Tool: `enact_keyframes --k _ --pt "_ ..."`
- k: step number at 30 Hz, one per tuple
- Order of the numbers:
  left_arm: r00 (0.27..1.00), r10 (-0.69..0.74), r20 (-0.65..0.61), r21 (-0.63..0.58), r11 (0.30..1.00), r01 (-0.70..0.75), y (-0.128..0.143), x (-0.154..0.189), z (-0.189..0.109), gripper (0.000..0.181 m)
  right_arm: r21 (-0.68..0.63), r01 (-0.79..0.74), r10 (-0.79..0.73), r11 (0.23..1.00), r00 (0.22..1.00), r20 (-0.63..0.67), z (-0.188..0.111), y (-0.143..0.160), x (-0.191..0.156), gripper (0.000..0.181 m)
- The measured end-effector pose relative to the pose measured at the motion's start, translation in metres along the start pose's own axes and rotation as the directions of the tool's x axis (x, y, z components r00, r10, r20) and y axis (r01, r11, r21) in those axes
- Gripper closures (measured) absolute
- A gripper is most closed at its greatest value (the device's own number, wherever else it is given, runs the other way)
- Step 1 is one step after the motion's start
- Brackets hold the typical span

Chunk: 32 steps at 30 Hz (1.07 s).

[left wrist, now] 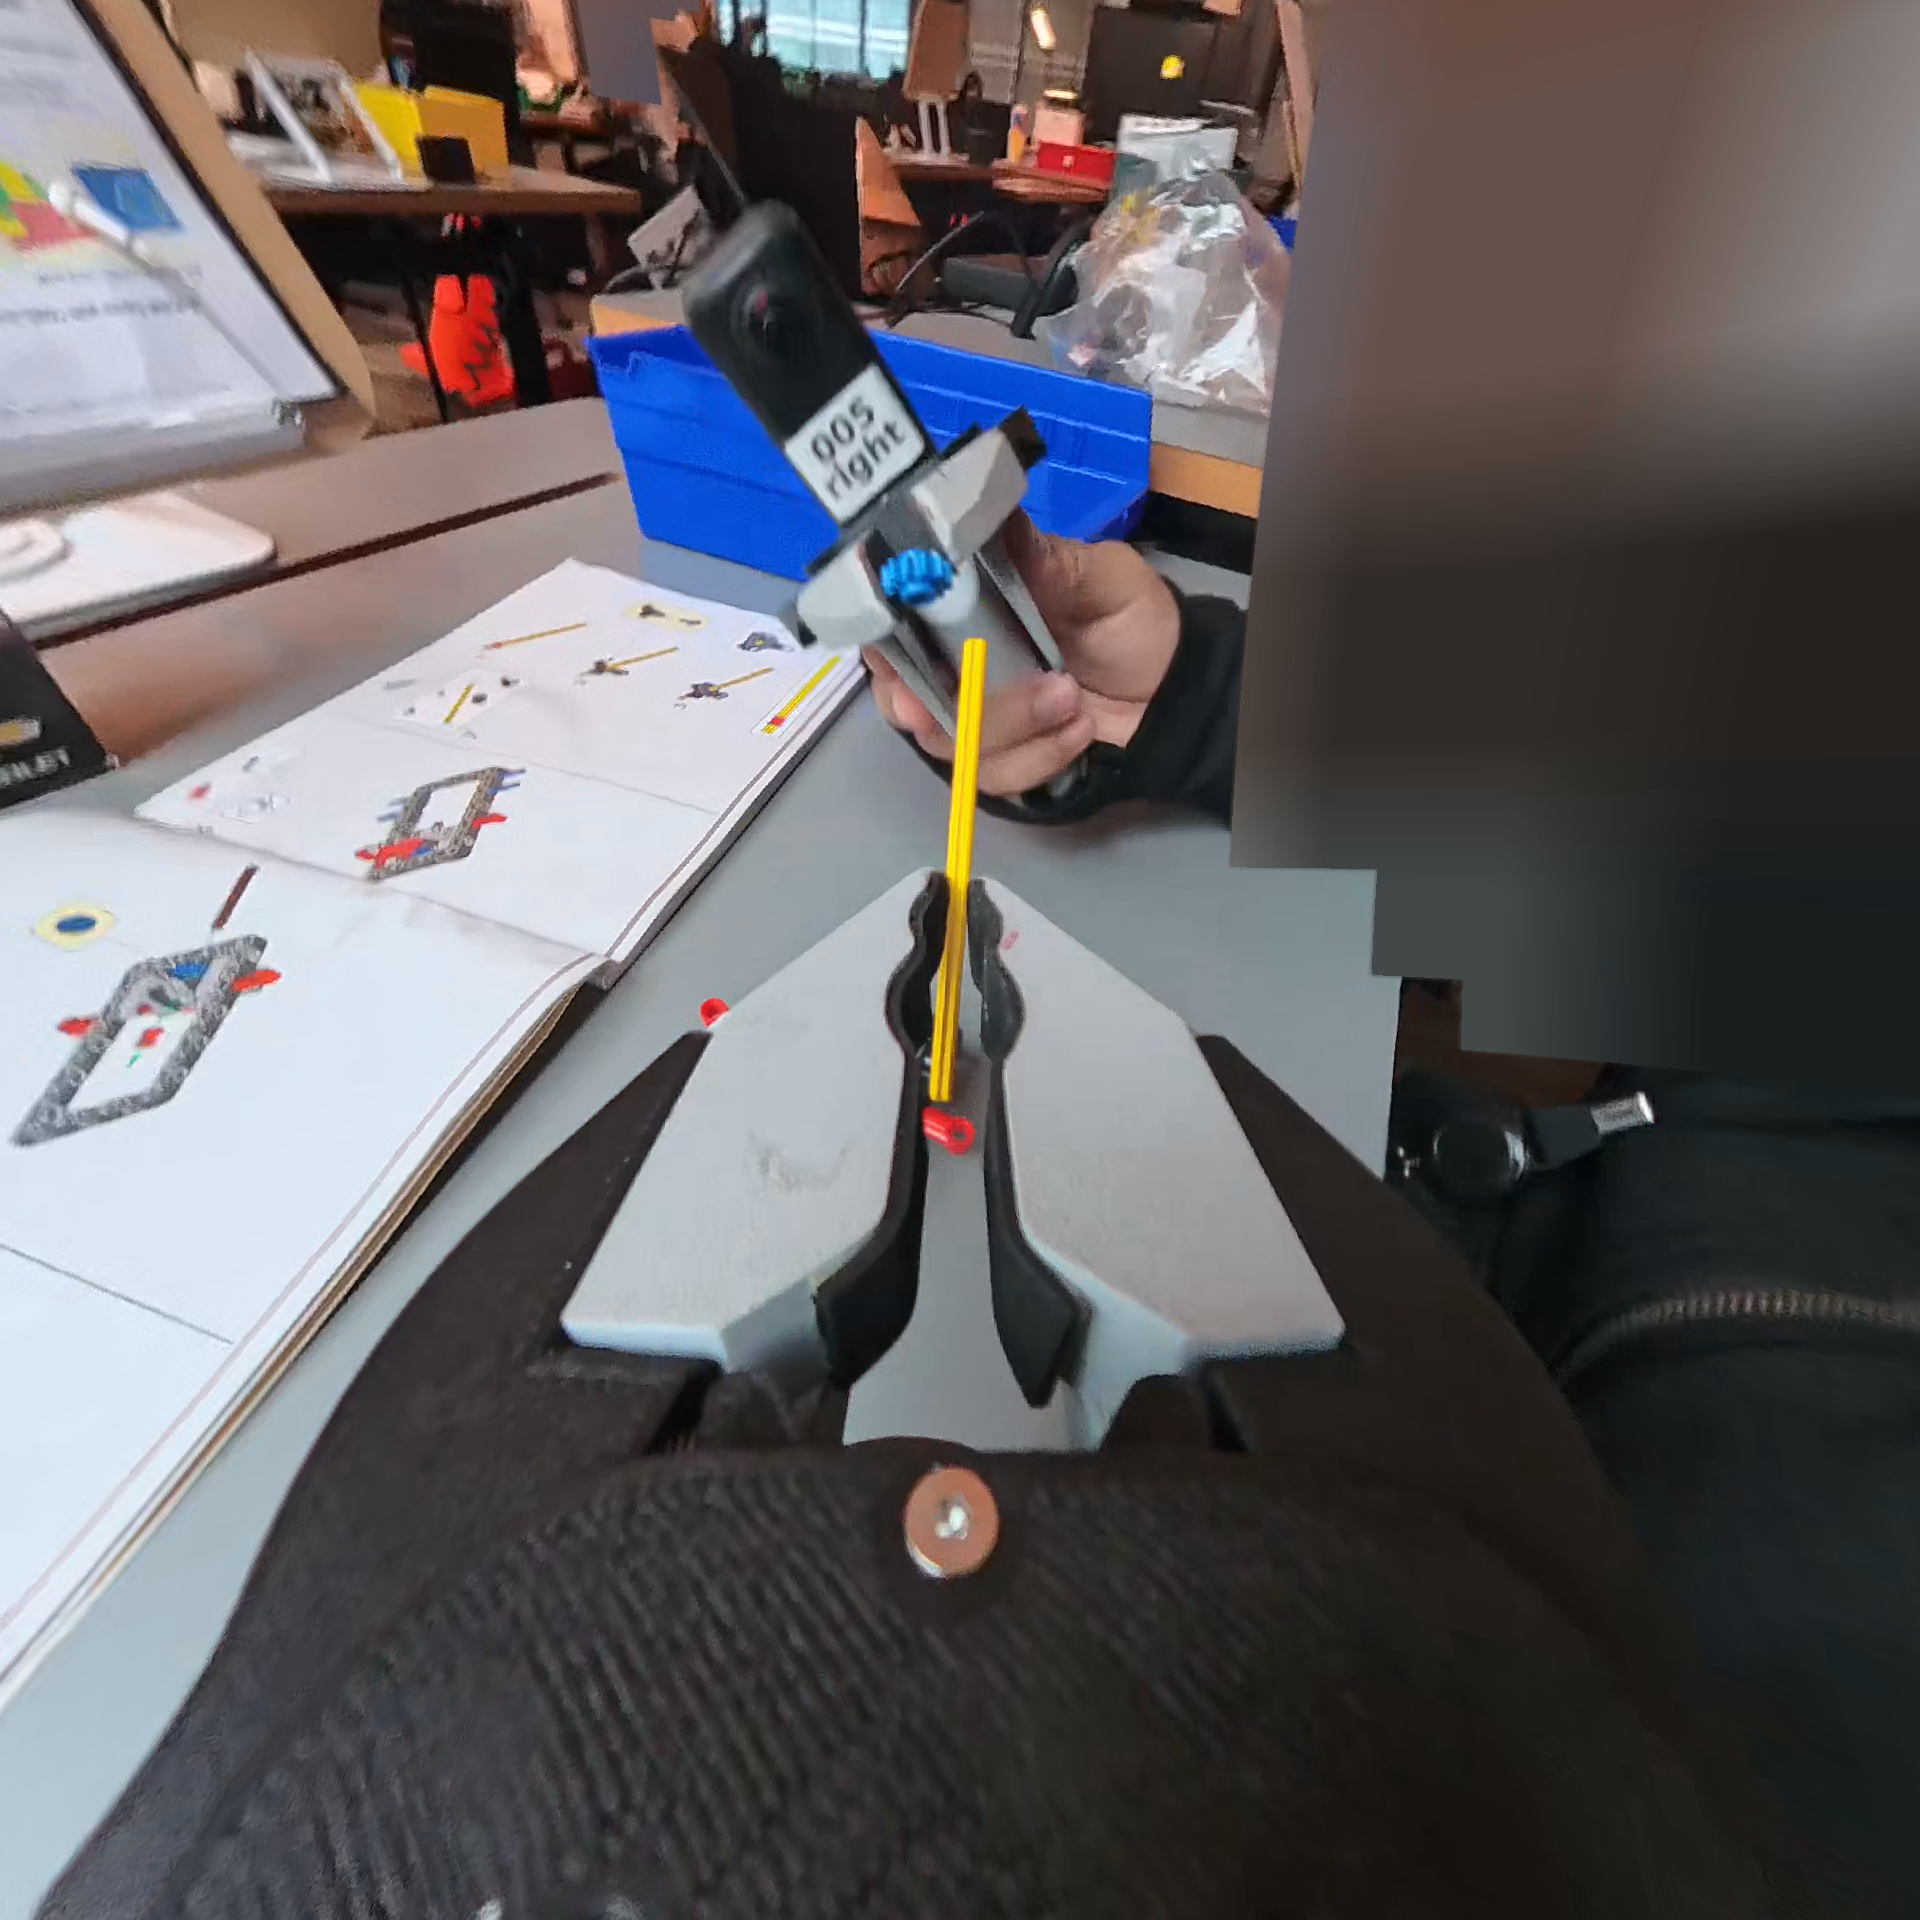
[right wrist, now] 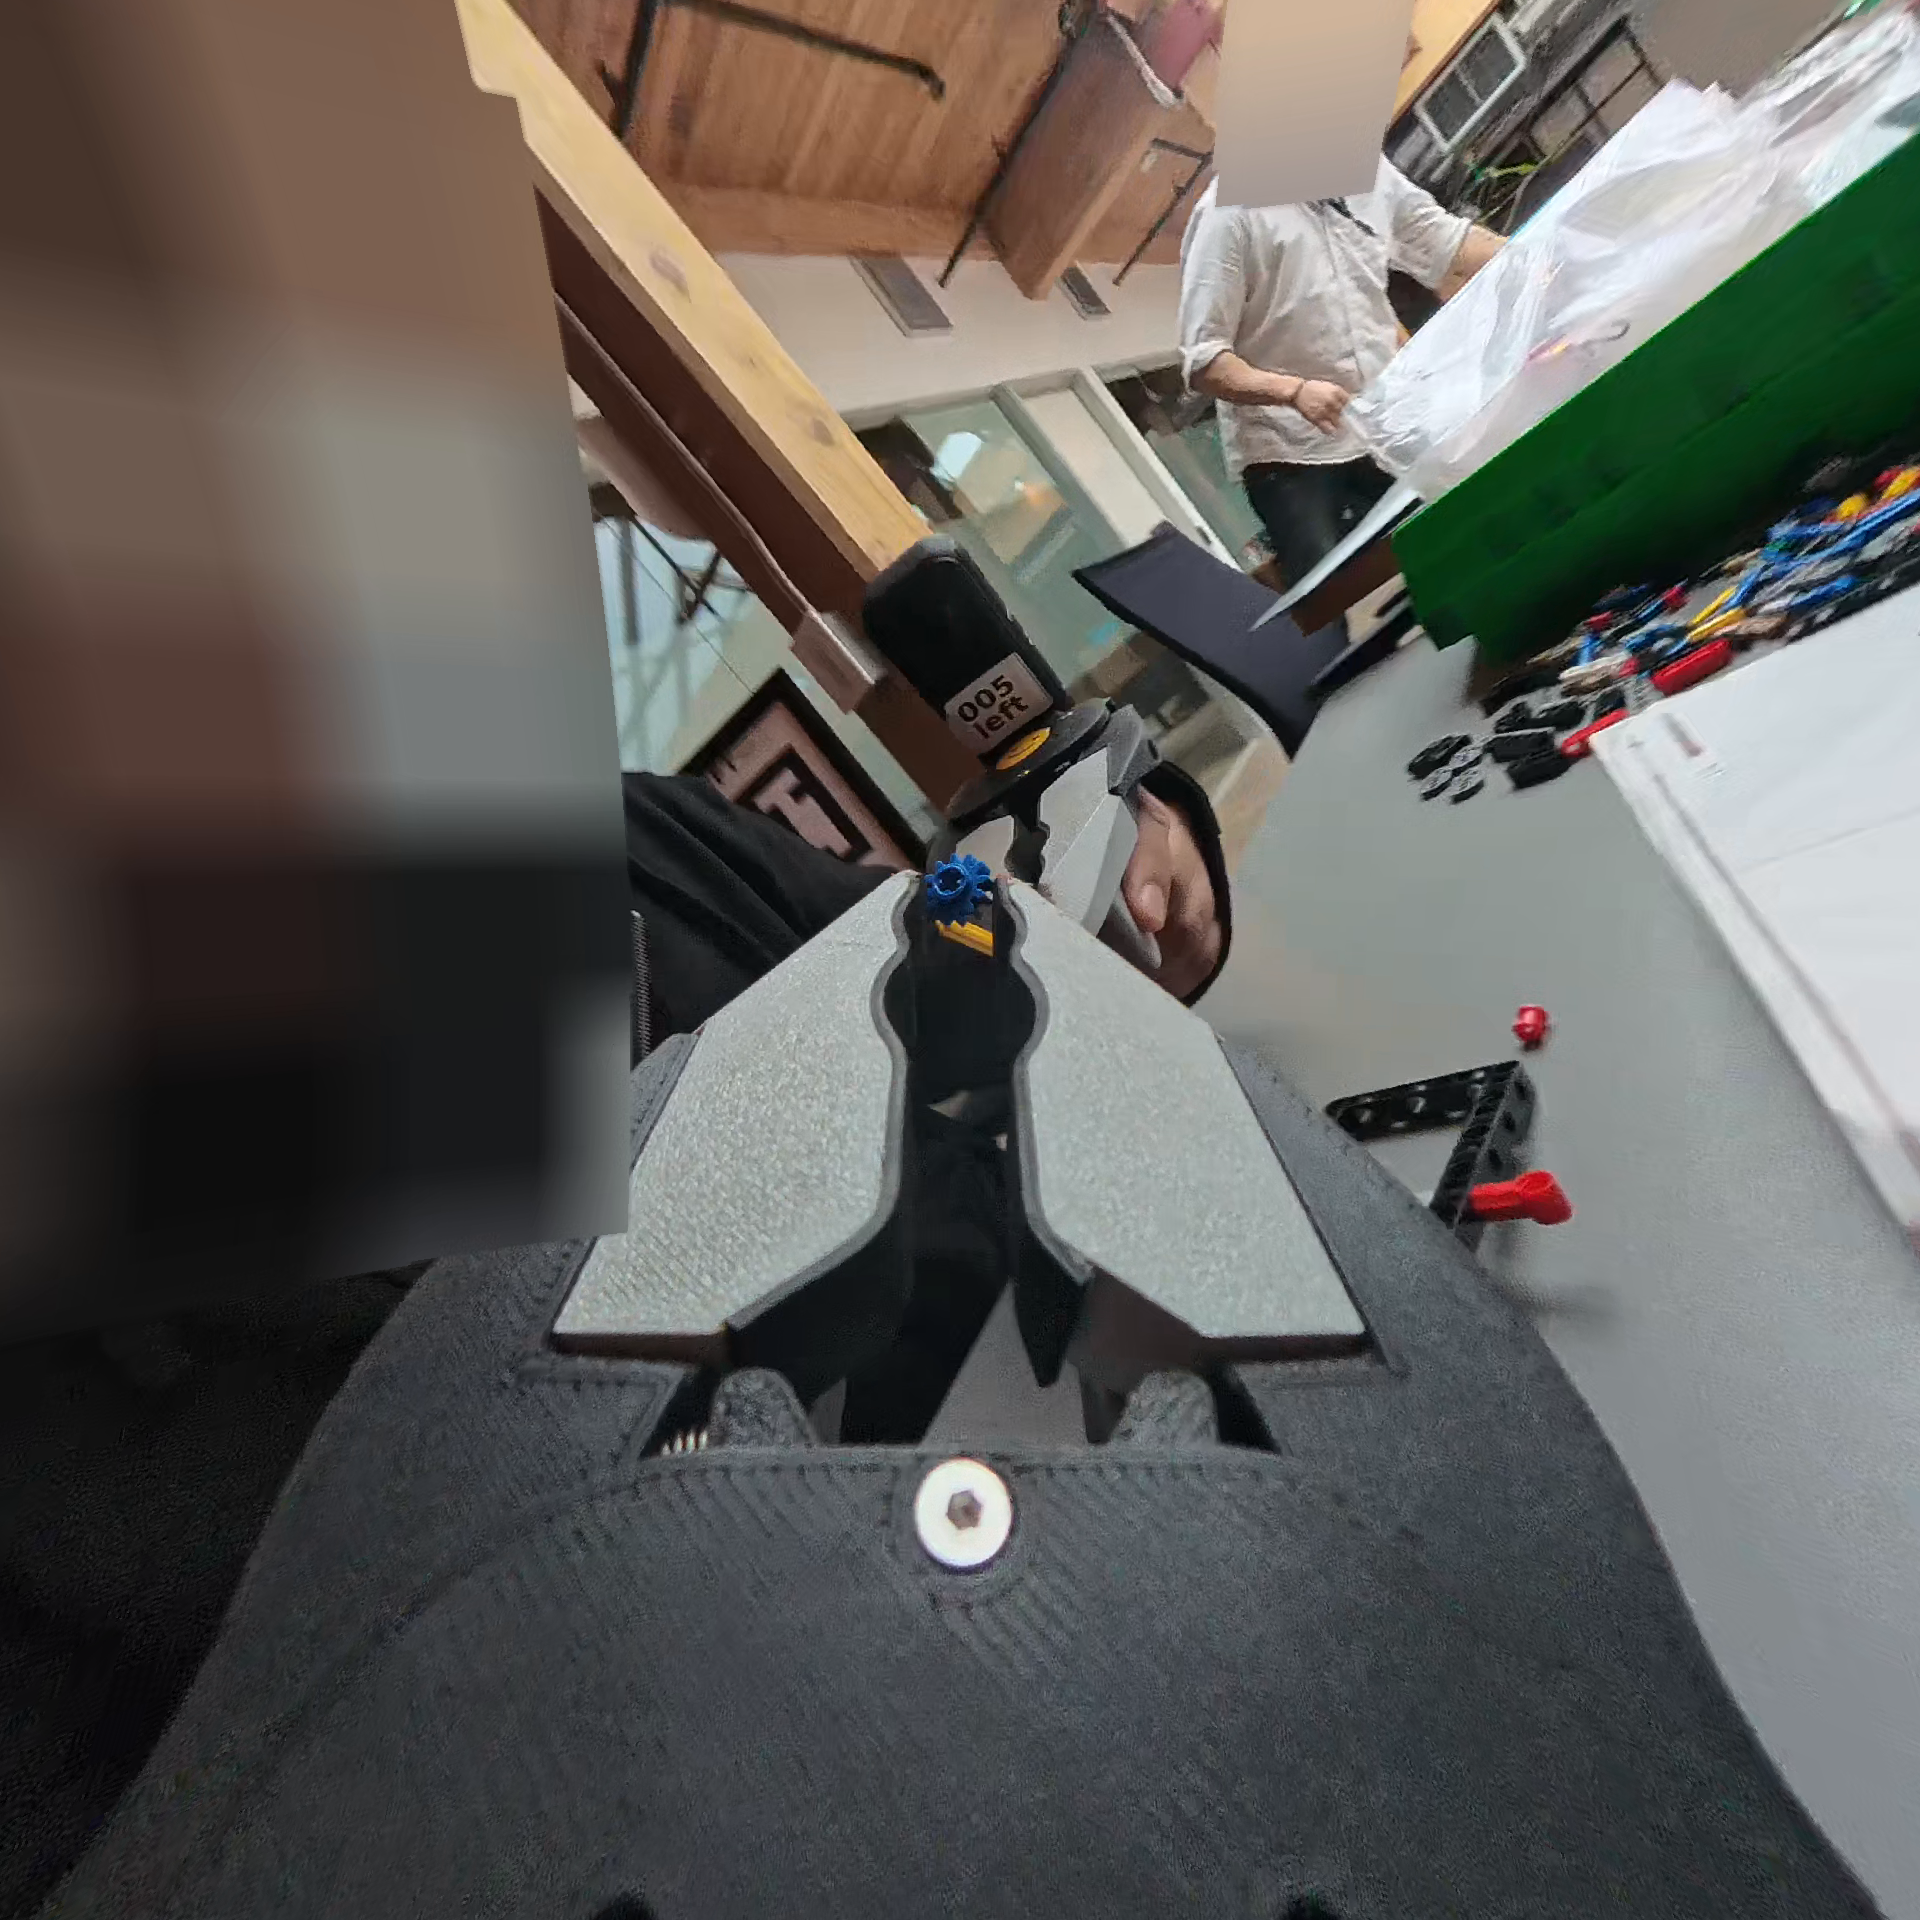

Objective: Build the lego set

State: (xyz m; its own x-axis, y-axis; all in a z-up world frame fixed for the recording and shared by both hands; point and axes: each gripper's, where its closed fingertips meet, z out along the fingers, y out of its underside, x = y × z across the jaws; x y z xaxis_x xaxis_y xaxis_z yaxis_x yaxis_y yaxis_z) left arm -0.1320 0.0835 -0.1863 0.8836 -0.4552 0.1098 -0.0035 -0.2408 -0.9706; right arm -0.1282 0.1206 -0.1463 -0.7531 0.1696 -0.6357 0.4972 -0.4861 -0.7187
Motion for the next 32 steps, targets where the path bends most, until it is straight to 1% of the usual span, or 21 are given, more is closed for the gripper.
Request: enact_keyframes --k 1,2,3,4,5,6,8,9,11,12,15,18,24,26,27,28,29,30,31,32 --pt "0.998 0.061 -0.008 0.037 0.997 -0.061 -0.001 0.005 -0.005 0.180 -0.041 0.102 -0.104 0.994 0.993 -0.050 0.003 0.002 -0.004 0.172" --pt "0.992 0.129 0.002 0.078 0.989 -0.129 -0.001 0.008 -0.011 0.180 -0.102 0.210 -0.221 0.972 0.970 -0.105 0.007 0.006 -0.007 0.172" --pt "0.983 0.180 0.021 0.089 0.979 -0.181 0.002 0.008 -0.016 0.180 -0.178 0.306 -0.333 0.935 0.930 -0.154 0.011 0.011 -0.008 0.173" --pt "0.977 0.211 0.031 0.080 0.974 -0.213 0.008 0.009 -0.019 0.179 -0.260 0.383 -0.439 0.886 0.874 -0.207 0.014 0.017 -0.006 0.172" --pt "0.971 0.232 0.049 0.069 0.969 -0.235 0.012 0.007 -0.021 0.180 -0.335 0.449 -0.540 0.828 0.798 -0.267 0.016 0.019 -0.001 0.173" --pt "0.968 0.239 0.070 0.033 0.970 -0.242 0.019 0.004 -0.022 0.180 -0.400 0.500 -0.626 0.769 0.716 -0.310 0.017 0.021 0.003 0.172" --pt "0.973 0.208 0.100 -0.115 0.974 -0.196 0.040 -0.007 -0.022 0.180 -0.503 0.539 -0.729 0.675 0.593 -0.343 0.018 0.025 0.009 0.172" --pt "0.973 0.204 0.109 -0.140 0.972 -0.188 0.042 -0.008 -0.024 0.180 -0.544 0.547 -0.763 0.637 0.550 -0.339 0.019 0.028 0.011 0.172" --pt "0.977 0.175 0.119 -0.173 0.973 -0.153 0.042 -0.009 -0.028 0.180 -0.614 0.534 -0.802 0.581 0.504 -0.321 0.018 0.038 0.017 0.172" --pt "0.980 0.162 0.118 -0.200 0.970 -0.137 0.043 -0.009 -0.029 0.180 -0.633 0.527 -0.809 0.568 0.498 -0.311 0.018 0.043 0.019 0.172" --pt "0.975 0.182 0.125 -0.211 0.965 -0.153 0.042 -0.007 -0.031 0.180 -0.630 0.528 -0.804 0.570 0.517 -0.294 0.022 0.049 0.017 0.172" --pt "0.977 0.188 0.098 -0.163 0.972 -0.171 0.039 0.000 -0.028 0.180 -0.635 0.534 -0.813 0.558 0.506 -0.289 0.022 0.049 0.017 0.172" --pt "0.975 0.204 0.082 -0.093 0.976 -0.197 0.033 0.004 -0.027 0.180 -0.633 0.550 -0.823 0.545 0.495 -0.279 0.024 0.050 0.015 0.172" --pt "0.974 0.211 0.082 -0.071 0.976 -0.205 0.031 0.005 -0.028 0.180 -0.613 0.560 -0.815 0.558 0.507 -0.279 0.025 0.048 0.013 0.172" --pt "0.975 0.211 0.067 -0.049 0.977 -0.208 0.029 0.008 -0.028 0.180 -0.586 0.562 -0.798 0.584 0.530 -0.287 0.025 0.046 0.011 0.172" --pt "0.976 0.208 0.064 -0.026 0.978 -0.207 0.025 0.010 -0.028 0.180 -0.540 0.560 -0.764 0.628 0.573 -0.296 0.026 0.043 0.007 0.172" --pt "0.977 0.204 0.063 0.002 0.979 -0.204 0.019 0.012 -0.027 0.180 -0.470 0.548 -0.709 0.692 0.640 -0.297 0.027 0.039 0.001 0.172" --pt "0.980 0.188 0.058 0.031 0.981 -0.190 0.013 0.013 -0.025 0.180 -0.371 0.516 -0.624 0.772 0.729 -0.283 0.029 0.034 -0.006 0.172" --pt "0.984 0.164 0.064 0.060 0.984 -0.168 0.004 0.013 -0.021 0.180 -0.250 0.452 -0.508 0.856 0.827 -0.242 0.029 0.027 -0.015 0.172" --pt "0.988 0.138 0.075 0.077 0.987 -0.144 -0.005 0.011 -0.017 0.179 -0.116 0.360 -0.375 0.926 0.912 -0.168 0.027 0.017 -0.025 0.172"
